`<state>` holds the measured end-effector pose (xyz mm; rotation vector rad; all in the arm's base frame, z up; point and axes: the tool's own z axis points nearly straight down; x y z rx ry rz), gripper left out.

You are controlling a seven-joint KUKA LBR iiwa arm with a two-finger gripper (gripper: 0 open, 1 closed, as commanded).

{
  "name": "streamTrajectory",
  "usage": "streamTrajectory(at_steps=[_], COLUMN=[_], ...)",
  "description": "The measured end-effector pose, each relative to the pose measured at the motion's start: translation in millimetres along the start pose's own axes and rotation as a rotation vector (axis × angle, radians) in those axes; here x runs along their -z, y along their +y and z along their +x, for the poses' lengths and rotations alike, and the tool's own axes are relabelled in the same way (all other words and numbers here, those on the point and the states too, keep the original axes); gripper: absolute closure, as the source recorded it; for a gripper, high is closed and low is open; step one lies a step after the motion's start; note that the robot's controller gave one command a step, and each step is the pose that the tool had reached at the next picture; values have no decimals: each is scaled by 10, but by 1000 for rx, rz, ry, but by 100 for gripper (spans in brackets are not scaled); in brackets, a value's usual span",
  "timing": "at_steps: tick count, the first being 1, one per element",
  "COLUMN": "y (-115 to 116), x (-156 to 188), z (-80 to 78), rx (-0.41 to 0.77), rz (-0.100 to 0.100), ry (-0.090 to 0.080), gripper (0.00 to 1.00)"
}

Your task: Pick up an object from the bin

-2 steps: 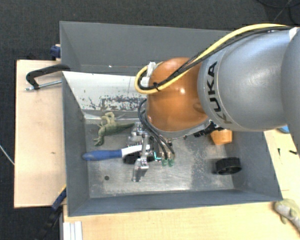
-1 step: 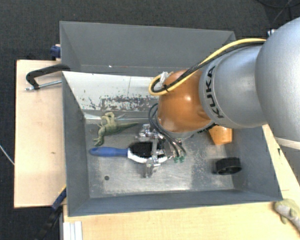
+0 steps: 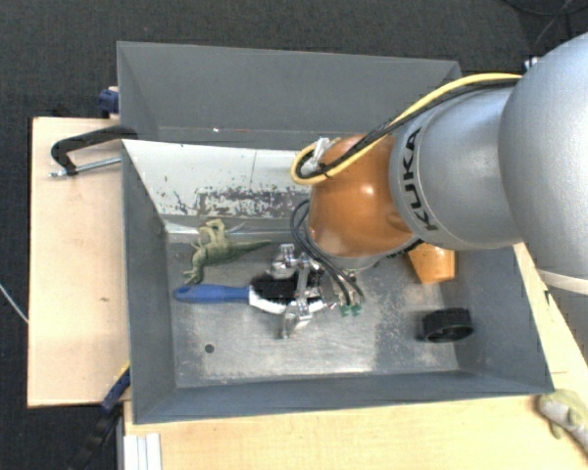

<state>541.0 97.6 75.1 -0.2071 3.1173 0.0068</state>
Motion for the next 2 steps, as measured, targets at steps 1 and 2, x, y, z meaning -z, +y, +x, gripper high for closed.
streamTrajectory(at_steps=[1,2], y=[-116,197], x=[1229,2086], z=[-176,-298], rx=[16,305], rz=[3,0], ry=[5,8], gripper=[100,100])
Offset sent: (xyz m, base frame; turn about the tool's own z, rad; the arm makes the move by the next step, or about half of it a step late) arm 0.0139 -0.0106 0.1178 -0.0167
